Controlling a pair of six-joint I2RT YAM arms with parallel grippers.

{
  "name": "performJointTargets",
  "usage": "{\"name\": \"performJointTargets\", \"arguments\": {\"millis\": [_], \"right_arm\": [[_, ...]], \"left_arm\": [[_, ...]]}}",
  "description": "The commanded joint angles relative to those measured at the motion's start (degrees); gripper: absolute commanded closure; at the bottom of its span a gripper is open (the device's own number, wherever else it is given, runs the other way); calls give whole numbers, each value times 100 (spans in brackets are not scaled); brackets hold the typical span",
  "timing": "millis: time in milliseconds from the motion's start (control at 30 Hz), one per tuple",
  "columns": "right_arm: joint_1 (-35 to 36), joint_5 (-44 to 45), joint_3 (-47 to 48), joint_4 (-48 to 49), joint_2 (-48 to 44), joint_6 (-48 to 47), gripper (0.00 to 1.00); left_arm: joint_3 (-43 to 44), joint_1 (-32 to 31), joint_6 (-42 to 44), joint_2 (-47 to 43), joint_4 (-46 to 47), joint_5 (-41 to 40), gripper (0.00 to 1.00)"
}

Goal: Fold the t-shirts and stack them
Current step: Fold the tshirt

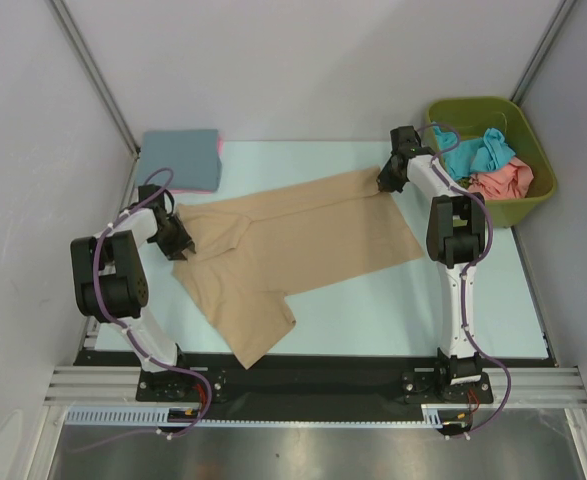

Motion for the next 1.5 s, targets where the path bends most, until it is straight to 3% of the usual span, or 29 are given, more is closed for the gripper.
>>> {"name": "performJointTargets", "arguments": {"millis": [0,100,333,467,667,767,967,1100,1467], "right_arm": [[14,-15,13,145,-337,16,96],[14,-15,-4,136,-337,25,96],[23,-33,5,180,-345,60,96],[40,-59,5,171,-328,77,96],[49,-33,5,180,-345,77,96],[49,-15,13,188,-337,86,96],[49,-33,48,311,-380,130,96],[40,-76,110,513,-433,130,96],[-21,-199,418,1216,-442,227,96]], "left_arm": [[10,31,-139,-147,-22,8,62],[54,22,-157,-95,-145,35,66],[37,22,-148,-103,-321,-212,61],[-25,13,-244,-121,-181,-27,64],[-95,-5,-306,-269,-119,17,83],[-78,-5,-368,-428,-75,-1,100],[396,-5,-394,-771,-206,-36,100],[1168,-5,-394,-956,-268,-36,100],[2409,13,-359,-807,232,377,100]]}}
